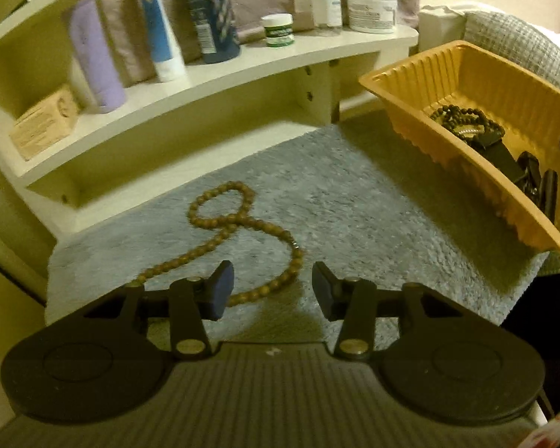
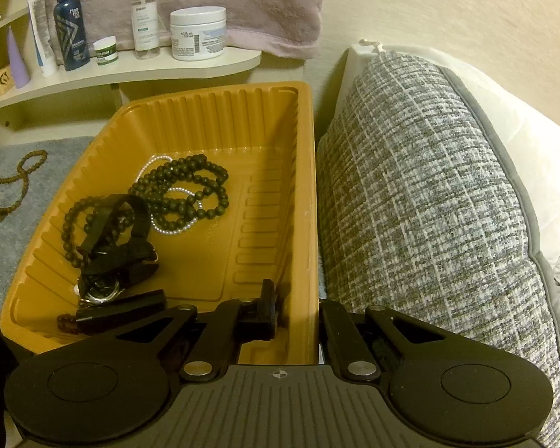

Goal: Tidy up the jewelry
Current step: 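Move the left gripper to the brown wooden bead necklace and grasp it, then lift the brown wooden bead necklace high with the left gripper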

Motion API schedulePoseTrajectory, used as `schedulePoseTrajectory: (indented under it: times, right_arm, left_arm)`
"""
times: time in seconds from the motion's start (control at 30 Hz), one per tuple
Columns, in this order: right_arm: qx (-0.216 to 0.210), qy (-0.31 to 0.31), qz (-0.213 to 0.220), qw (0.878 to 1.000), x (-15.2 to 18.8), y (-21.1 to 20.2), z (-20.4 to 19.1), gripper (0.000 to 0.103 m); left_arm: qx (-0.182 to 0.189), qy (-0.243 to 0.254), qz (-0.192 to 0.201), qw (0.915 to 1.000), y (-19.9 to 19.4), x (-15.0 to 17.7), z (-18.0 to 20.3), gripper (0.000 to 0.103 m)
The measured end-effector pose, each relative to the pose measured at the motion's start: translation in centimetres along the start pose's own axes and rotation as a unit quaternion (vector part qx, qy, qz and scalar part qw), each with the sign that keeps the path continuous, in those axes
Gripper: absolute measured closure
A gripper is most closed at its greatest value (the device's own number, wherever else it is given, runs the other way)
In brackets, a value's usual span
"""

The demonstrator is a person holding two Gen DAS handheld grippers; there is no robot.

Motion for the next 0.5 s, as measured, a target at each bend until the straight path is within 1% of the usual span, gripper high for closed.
schedulePoseTrajectory:
  times: [0.13, 0.2, 0.3, 0.37, 0.5]
  right_arm:
    - [0.000, 0.000, -0.001, 1.000, 0.0, 0.1, 0.1, 0.097]
    - [0.001, -0.001, -0.002, 1.000, 0.1, 0.3, 0.1, 0.097]
    - [0.001, -0.001, -0.002, 1.000, 0.1, 0.3, 0.1, 0.097]
    - [0.001, -0.001, -0.003, 1.000, 0.1, 0.4, 0.2, 0.097]
    - [0.001, -0.001, -0.004, 1.000, 0.1, 0.5, 0.2, 0.096]
  left_arm:
    - [0.011, 0.004, 0.002, 0.9999, 0.8, -0.4, 0.5, 0.070]
    - [0.013, 0.009, 0.002, 0.9999, 1.4, -0.5, 0.8, 0.077]
    - [0.019, 0.012, 0.005, 0.9997, 2.0, -0.6, 0.9, 0.081]
    - [0.019, 0.014, 0.004, 0.9997, 2.4, -0.7, 0.9, 0.083]
    - [0.025, 0.010, 0.004, 0.9996, 2.7, -0.9, 0.5, 0.083]
Point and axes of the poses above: each gripper's, at about its wrist camera, not at the fingertips, and y roughly the way its jaws point, z to its right, x to its underside, the point moved 3 cm from there along y, roughly the way its jaws point, and after that the axes turned 8 degrees about -z, right-handed, at the moved point
